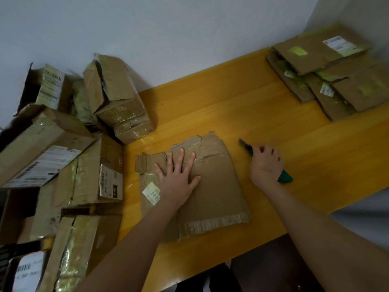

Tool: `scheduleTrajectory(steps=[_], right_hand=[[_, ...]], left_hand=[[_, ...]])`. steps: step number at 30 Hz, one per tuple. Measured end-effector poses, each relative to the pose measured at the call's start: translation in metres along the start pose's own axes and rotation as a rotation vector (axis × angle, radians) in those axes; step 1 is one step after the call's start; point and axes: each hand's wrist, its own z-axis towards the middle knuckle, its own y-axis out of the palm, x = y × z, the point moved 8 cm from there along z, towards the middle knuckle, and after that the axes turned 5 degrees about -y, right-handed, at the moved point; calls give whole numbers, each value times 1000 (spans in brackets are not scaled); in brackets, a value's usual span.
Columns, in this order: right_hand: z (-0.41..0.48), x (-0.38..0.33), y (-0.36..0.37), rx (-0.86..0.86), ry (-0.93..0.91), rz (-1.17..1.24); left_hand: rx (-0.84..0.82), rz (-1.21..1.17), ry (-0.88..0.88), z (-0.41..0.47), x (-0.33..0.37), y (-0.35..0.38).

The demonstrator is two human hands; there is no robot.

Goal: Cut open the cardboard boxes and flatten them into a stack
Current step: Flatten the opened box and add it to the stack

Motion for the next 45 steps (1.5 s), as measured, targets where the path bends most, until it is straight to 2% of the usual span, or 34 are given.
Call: scheduleTrajectory(steps=[2,4,6,8,10,20,25,29,32,38,45], right_hand=[[5,-15,-8,25,-63,75],[-2,-59,-17,61,-286,154],[-18,-109,-16,25,-516,165],[-28,-139,1,-72,-618,108],[-26,-145,23,-138,-622,13],[-16,-144,57,-89,-603,-72],[-15,-145,55,-55,-601,-60],[-16,-148,53,-68,-592,-88],[-33,-142,54,-83,-510,-71],[-121,-96,64,-83,-551,-59],[-123,-93,71,-84,-550,-69]], left_hand=[[-8,-4,22,2,8,-2],[-1,5,56,6,16,-8],[17,3,67,7,14,-14],[32,-22,26,5,2,-14],[23,-35,-8,3,-10,-8],[138,-49,14,6,-15,0],[114,-44,15,11,-15,0],[74,2,17,-18,-19,12],[85,12,-20,-57,-26,24],[33,0,-35,-65,-27,20],[78,-19,-23,-66,-24,20]])
